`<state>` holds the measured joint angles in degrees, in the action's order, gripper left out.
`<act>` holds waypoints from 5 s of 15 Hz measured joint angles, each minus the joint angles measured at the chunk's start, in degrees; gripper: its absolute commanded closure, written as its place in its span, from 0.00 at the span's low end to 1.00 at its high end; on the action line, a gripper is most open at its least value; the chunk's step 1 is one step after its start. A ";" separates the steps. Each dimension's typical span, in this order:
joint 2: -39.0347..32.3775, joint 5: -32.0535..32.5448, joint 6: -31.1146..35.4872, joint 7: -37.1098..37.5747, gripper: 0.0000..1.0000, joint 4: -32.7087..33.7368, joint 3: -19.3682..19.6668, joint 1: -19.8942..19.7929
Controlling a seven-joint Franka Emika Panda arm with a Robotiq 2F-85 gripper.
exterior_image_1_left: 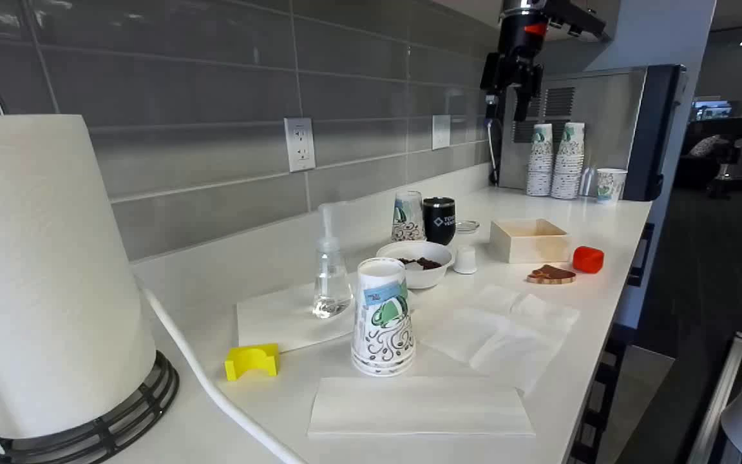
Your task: Fold the white napkin in half.
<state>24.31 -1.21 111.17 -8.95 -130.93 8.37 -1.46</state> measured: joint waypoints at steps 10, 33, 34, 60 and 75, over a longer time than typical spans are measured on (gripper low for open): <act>-0.04 0.00 -0.08 0.00 0.00 0.01 0.00 0.00; -8.01 -12.00 -10.07 -21.37 0.00 -9.29 -0.02 1.05; -8.01 -13.25 -8.88 -21.31 0.00 -10.30 -0.02 1.04; -12.41 -31.88 33.61 -18.29 0.00 -27.03 -0.65 5.58; -16.65 -27.63 31.06 -9.84 0.00 -27.04 -1.22 3.62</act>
<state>7.66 -28.83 142.22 -18.79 -157.97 7.15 2.16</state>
